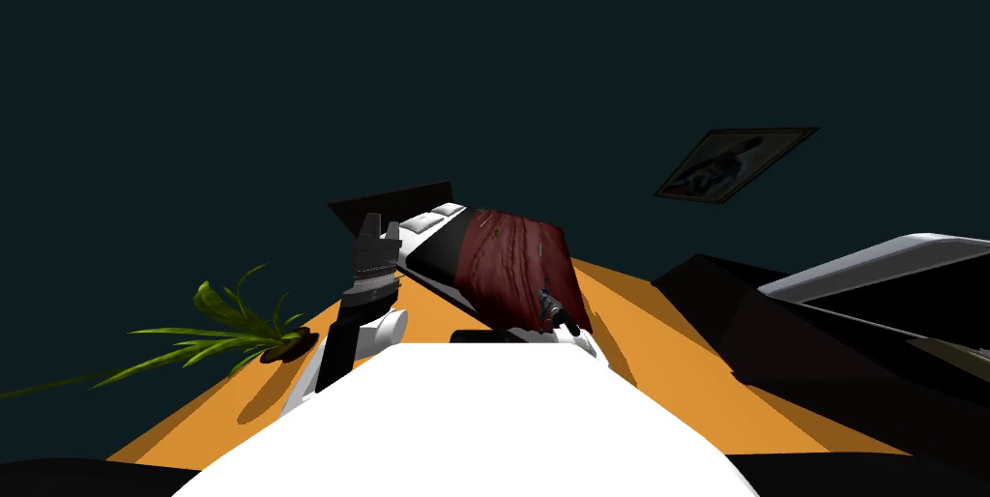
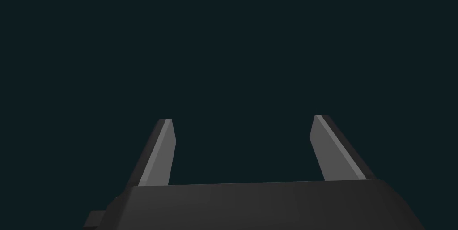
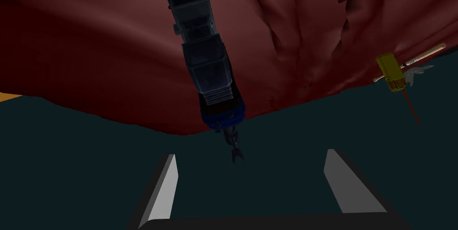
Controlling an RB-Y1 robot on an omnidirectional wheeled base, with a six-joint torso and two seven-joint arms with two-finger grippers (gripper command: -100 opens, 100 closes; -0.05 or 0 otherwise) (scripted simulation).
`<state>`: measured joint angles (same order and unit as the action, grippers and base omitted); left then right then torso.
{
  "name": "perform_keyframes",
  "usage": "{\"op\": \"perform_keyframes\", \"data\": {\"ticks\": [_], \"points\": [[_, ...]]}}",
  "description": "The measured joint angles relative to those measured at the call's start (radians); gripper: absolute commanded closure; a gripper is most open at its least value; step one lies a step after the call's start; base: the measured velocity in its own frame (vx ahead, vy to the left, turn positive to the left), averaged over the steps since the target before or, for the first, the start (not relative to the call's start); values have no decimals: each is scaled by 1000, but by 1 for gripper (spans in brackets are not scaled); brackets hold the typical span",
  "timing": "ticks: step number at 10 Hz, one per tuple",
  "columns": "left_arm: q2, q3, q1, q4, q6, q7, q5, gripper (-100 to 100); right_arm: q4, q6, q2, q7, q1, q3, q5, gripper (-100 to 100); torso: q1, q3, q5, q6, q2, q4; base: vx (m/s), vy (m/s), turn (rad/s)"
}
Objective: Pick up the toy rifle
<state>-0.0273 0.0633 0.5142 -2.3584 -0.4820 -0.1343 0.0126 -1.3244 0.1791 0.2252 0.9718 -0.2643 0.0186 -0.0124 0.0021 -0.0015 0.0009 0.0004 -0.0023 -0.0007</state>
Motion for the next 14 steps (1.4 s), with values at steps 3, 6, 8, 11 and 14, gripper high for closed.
{"op": "perform_keyframes", "data": {"ticks": [3, 6, 8, 11, 14], "points": [[0, 0, 0, 0, 0, 0, 0, 0, 82, 46, 22, 76, 7, 3, 1, -100, 2, -1, 0, 0, -1, 0, 62, 50, 29], [0, 0, 0, 0, 0, 0, 0, 0, 143, 74, 35, 118, 23, 6, 2, -100, -1, 0, 0, 0, 0, 0, 43, 19, 27], [0, 0, 0, 0, 0, 0, 0, 0, 158, 106, 43, 153, 19, 9, 7, -100, 0, 0, 0, 0, 0, 0, 48, 29, 24], [0, 0, 0, 0, 0, 0, 0, 0, 184, 110, 47, 164, 31, 10, 7, -100, -1, 2, 0, 0, 3, 1, 13, 2, 7], [0, 0, 0, 0, 0, 0, 0, 0, 249, 62, 44, 133, 44, 9, 37, -100, -3, 0, -1, 0, 0, 0, 48, -16, 19]]}}
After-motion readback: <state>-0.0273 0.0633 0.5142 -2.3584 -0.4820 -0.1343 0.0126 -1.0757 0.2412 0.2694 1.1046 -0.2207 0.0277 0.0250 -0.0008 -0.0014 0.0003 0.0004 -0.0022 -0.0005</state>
